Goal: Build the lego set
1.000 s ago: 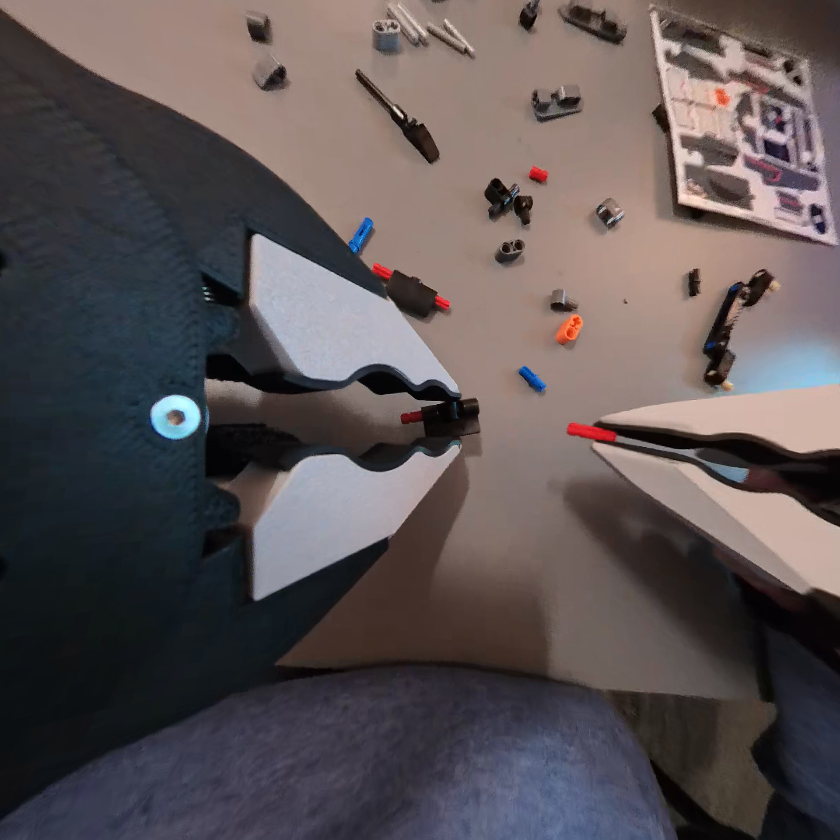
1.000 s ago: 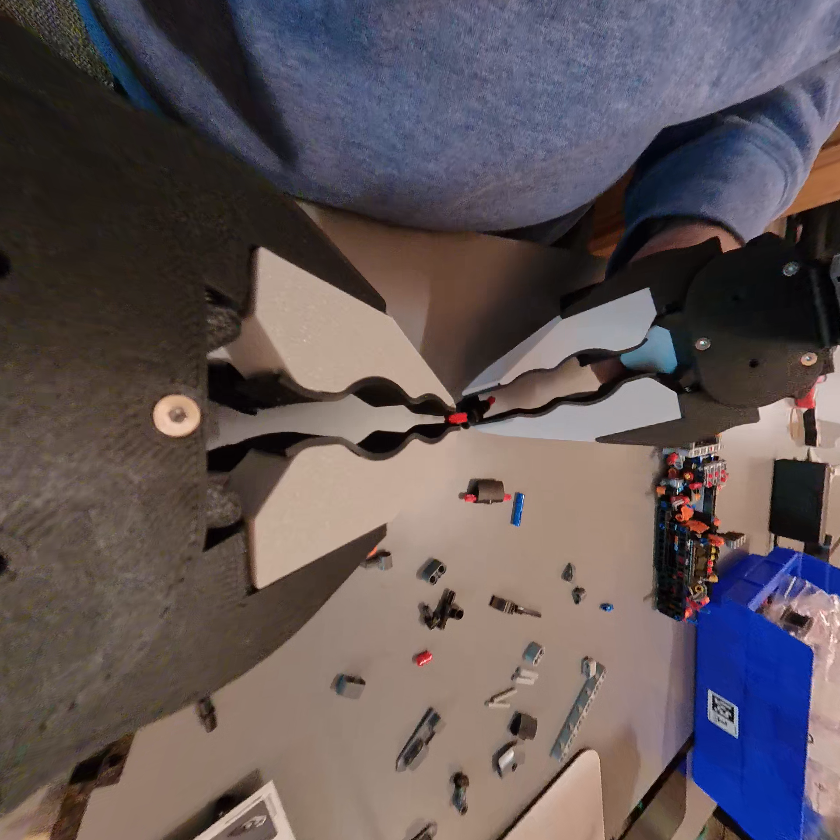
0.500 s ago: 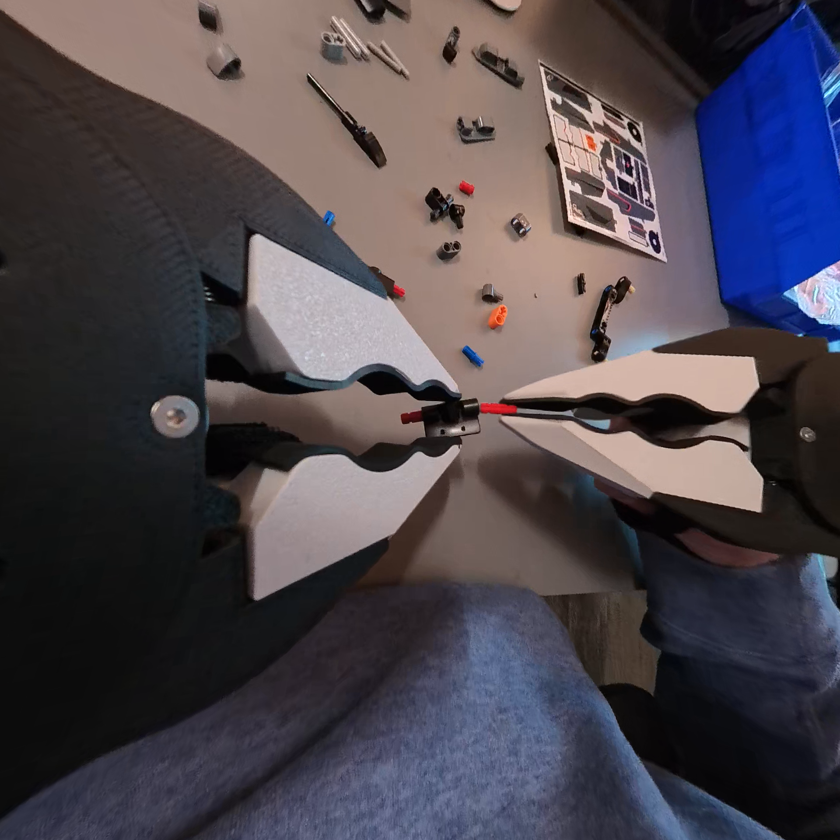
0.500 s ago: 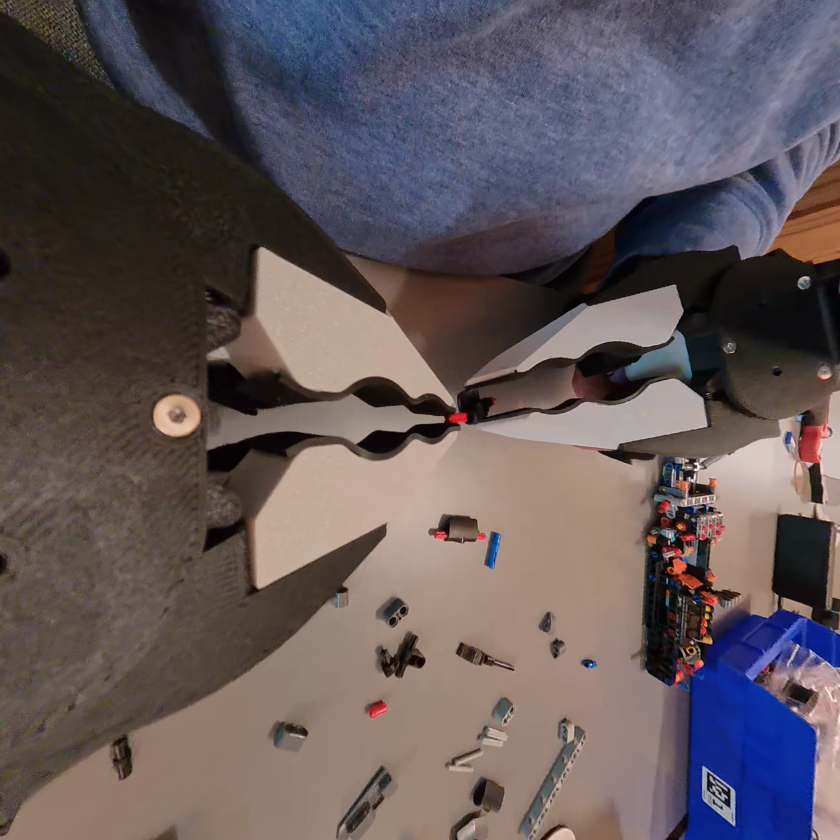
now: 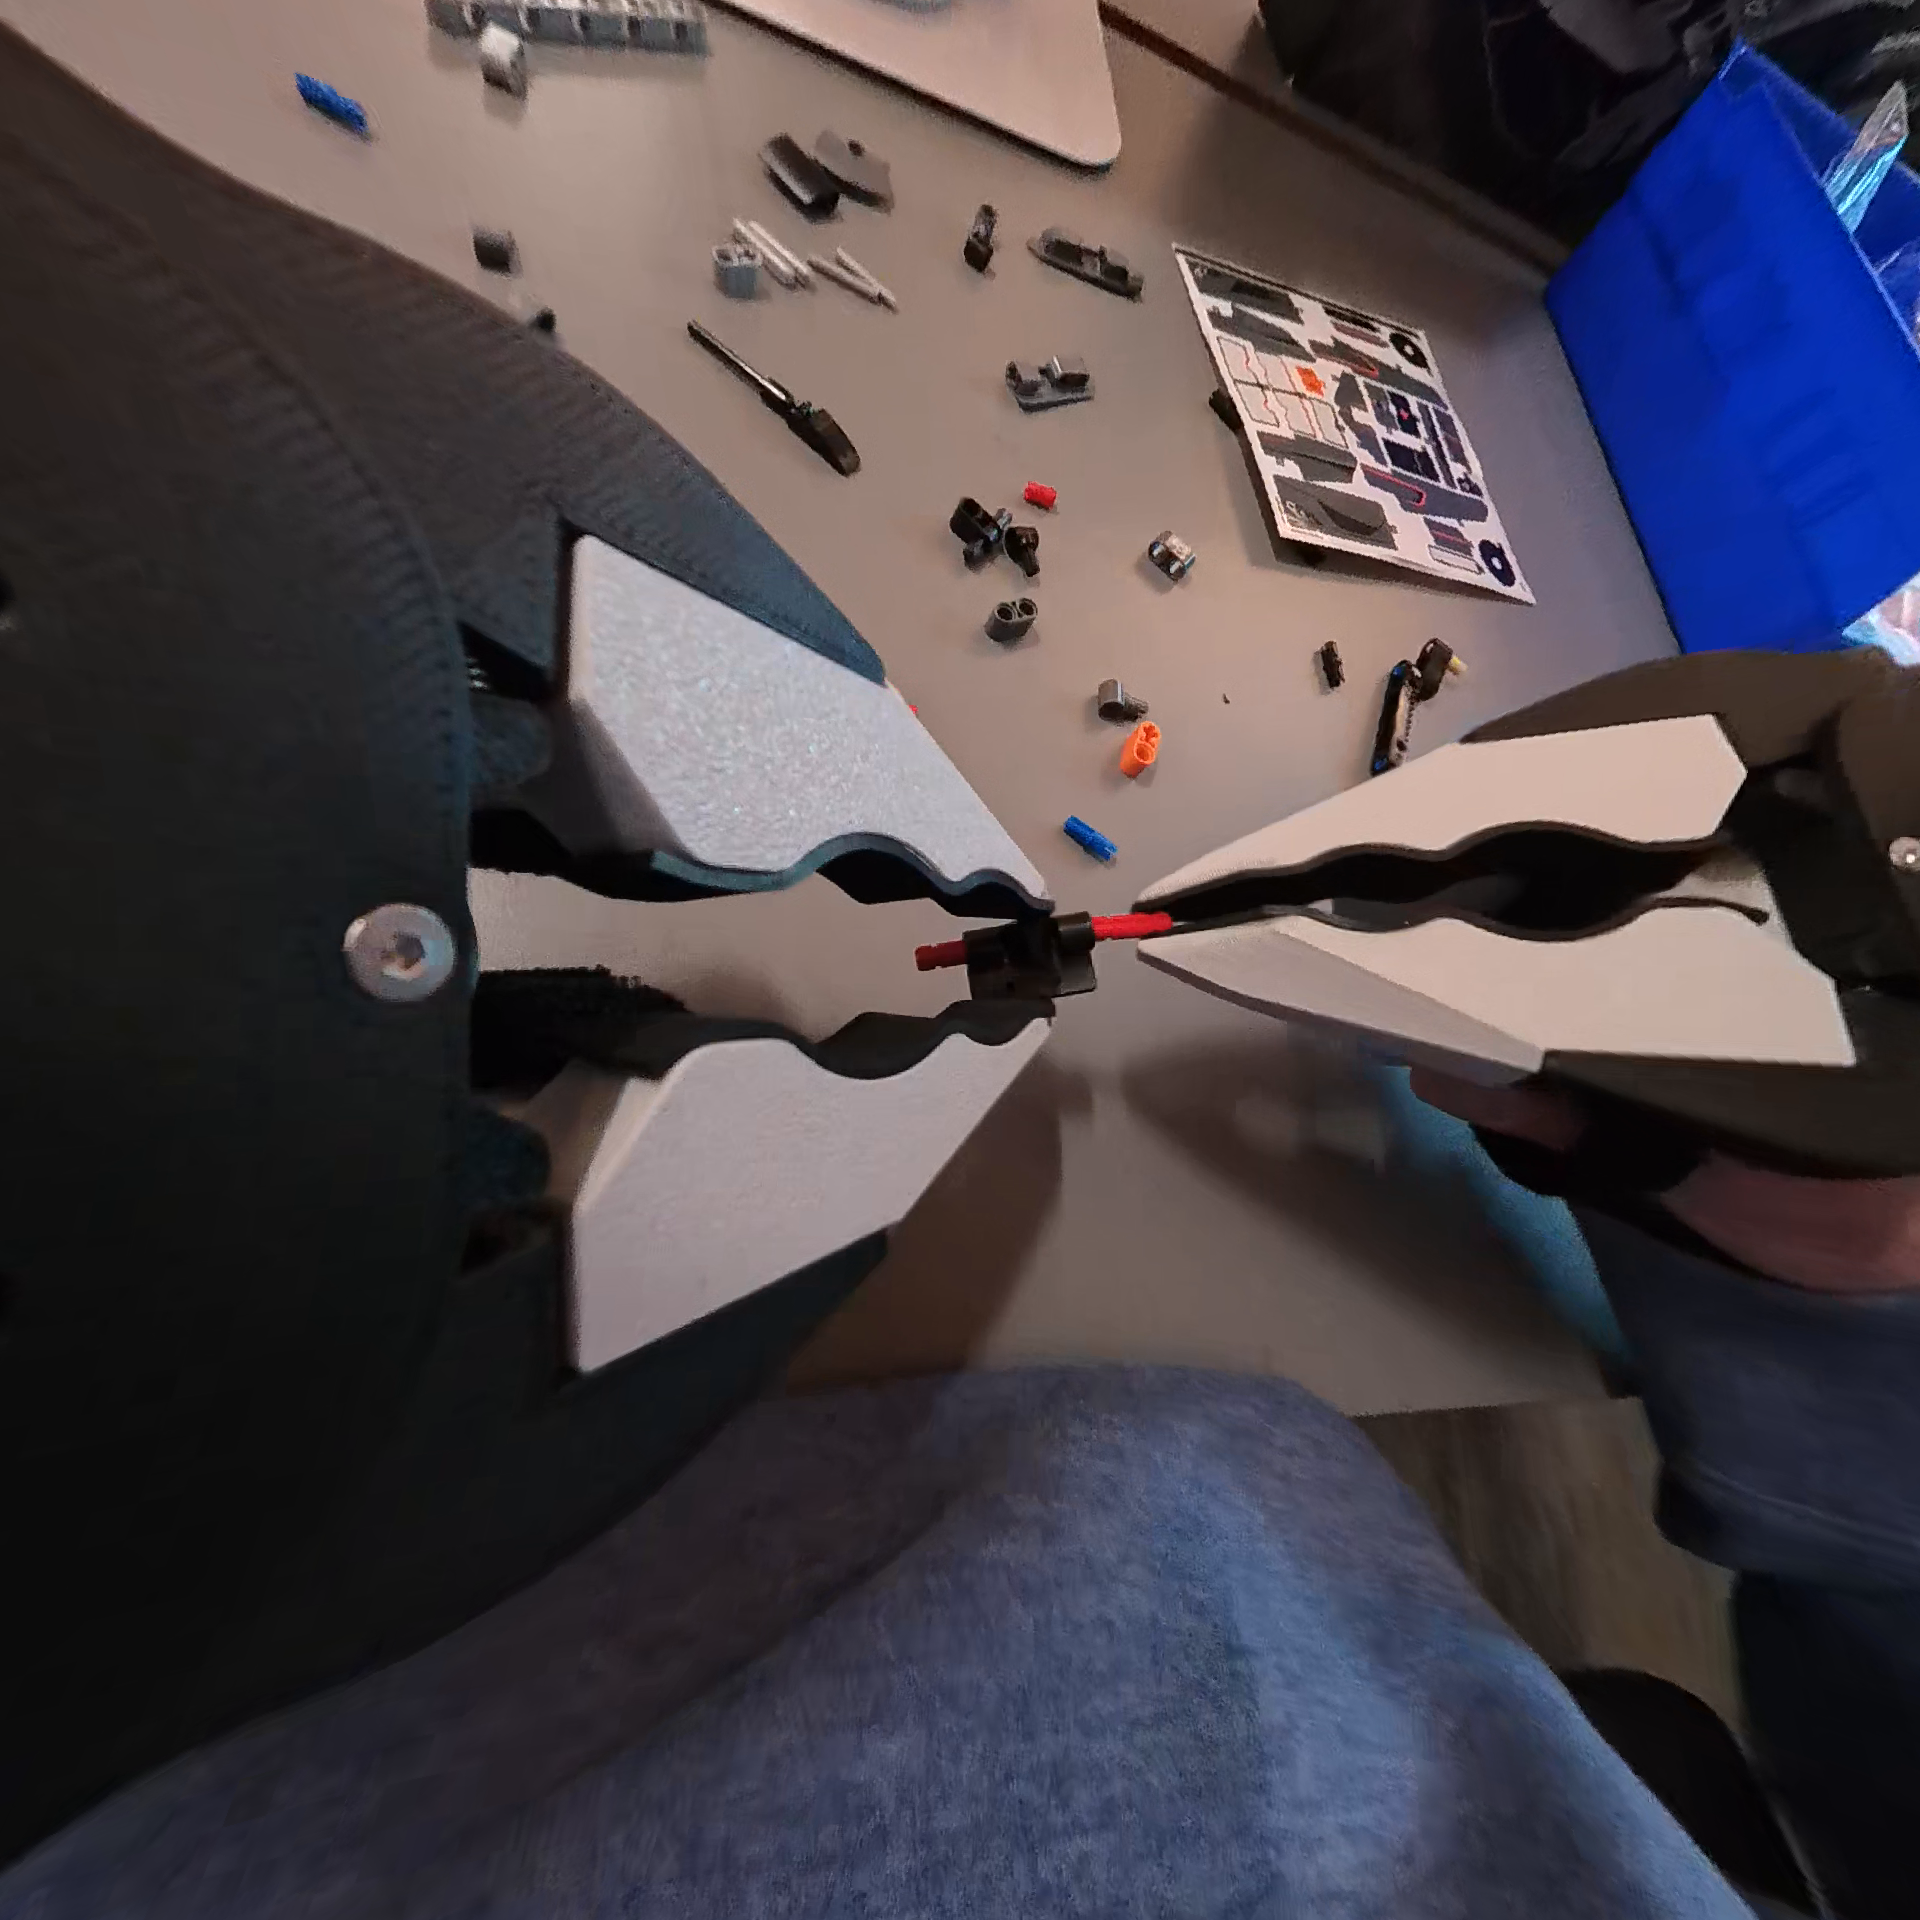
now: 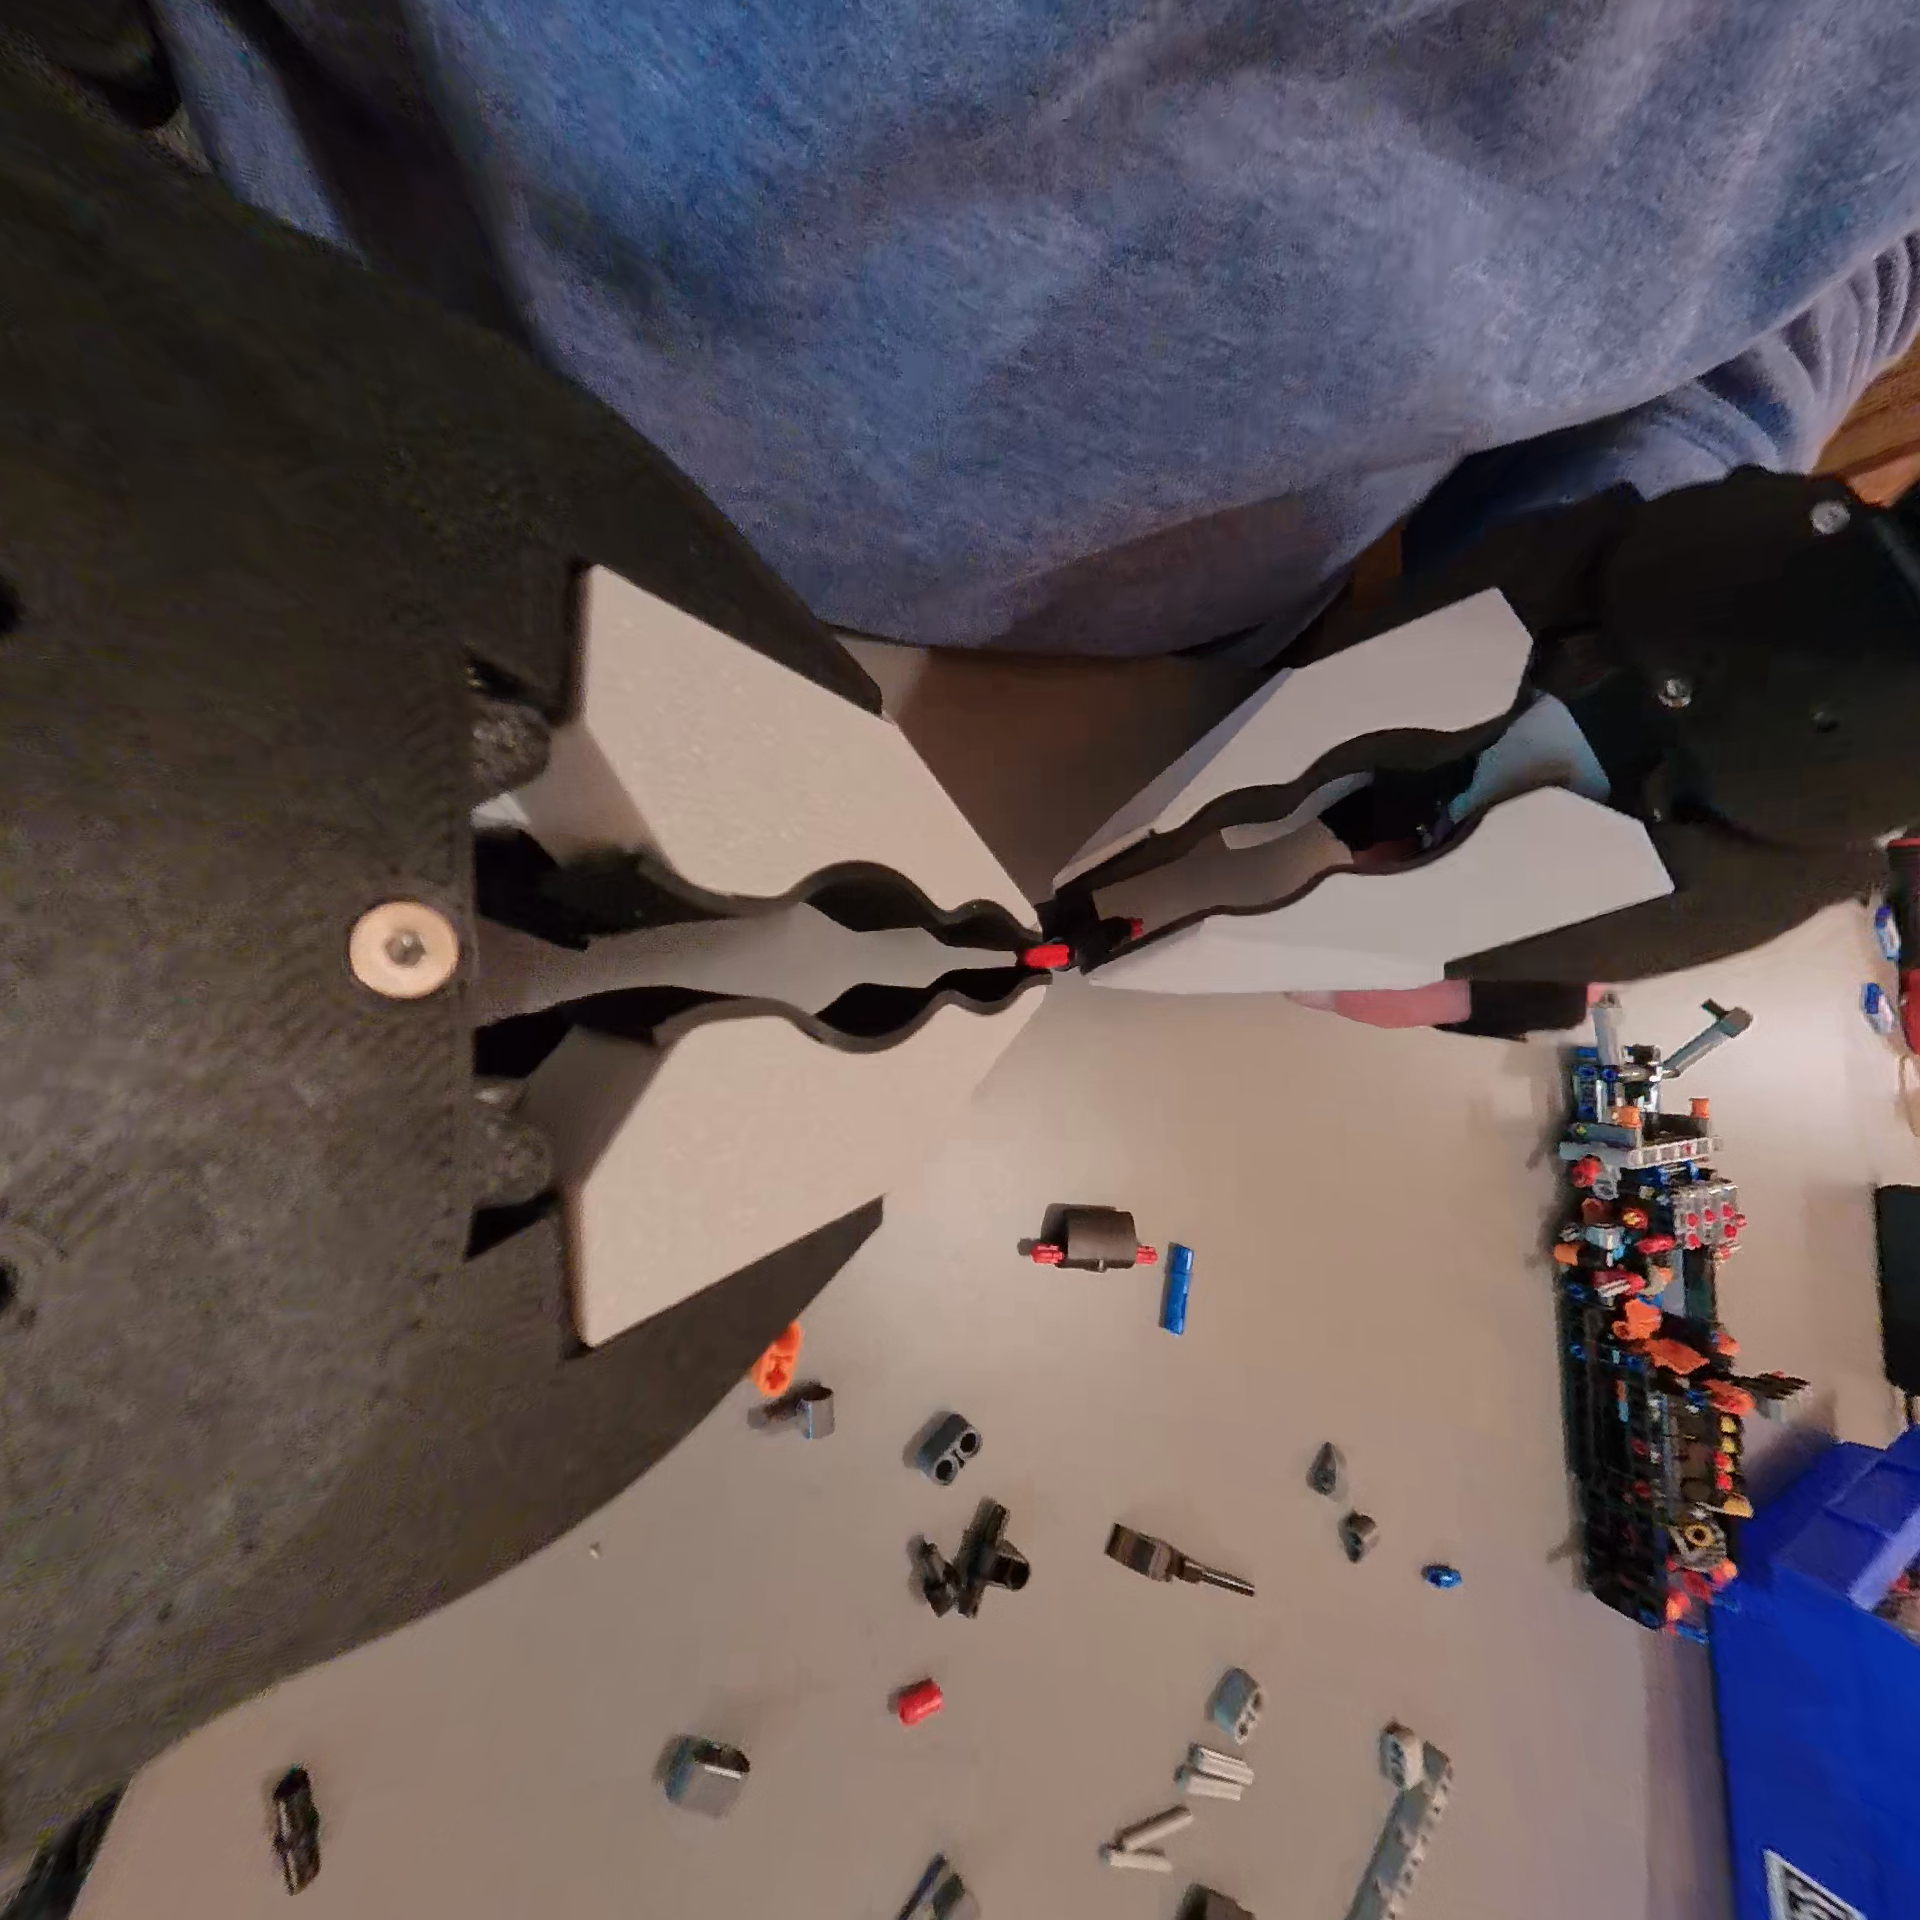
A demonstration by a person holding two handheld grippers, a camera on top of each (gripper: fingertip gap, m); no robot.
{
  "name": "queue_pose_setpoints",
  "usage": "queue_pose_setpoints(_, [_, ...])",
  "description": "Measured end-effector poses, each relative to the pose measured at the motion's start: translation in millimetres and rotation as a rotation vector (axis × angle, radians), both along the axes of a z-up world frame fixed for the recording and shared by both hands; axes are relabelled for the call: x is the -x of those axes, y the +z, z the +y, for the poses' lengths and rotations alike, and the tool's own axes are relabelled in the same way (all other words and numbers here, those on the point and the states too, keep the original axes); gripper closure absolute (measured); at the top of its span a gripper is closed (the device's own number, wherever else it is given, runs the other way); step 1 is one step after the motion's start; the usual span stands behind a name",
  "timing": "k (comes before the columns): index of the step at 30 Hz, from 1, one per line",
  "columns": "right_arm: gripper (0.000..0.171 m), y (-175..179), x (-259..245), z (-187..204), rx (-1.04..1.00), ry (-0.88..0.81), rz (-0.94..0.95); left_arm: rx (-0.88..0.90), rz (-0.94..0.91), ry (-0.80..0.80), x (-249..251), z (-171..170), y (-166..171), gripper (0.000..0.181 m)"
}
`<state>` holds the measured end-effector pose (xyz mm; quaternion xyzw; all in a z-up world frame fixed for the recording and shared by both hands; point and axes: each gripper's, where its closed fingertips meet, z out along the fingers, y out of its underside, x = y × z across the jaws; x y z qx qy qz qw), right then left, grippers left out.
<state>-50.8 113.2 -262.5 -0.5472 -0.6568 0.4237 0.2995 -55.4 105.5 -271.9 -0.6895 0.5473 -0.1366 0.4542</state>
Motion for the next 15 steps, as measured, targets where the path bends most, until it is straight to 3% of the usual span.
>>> queue_pose_setpoints(6, [0.17, -6.7, -0.3, -3.0, 0.138, -0.033, -0.037, -0.062, 0.08, 0.016, -0.7, -1.5, -6.4, 0.168])
queue_pose_setpoints(15, [0.17, -22.9, -1.4, -9.8, 0.182, -0.049, -0.101, -0.025, 0.13, 0.014, -1.9, -10.4, -22.2, 0.168])
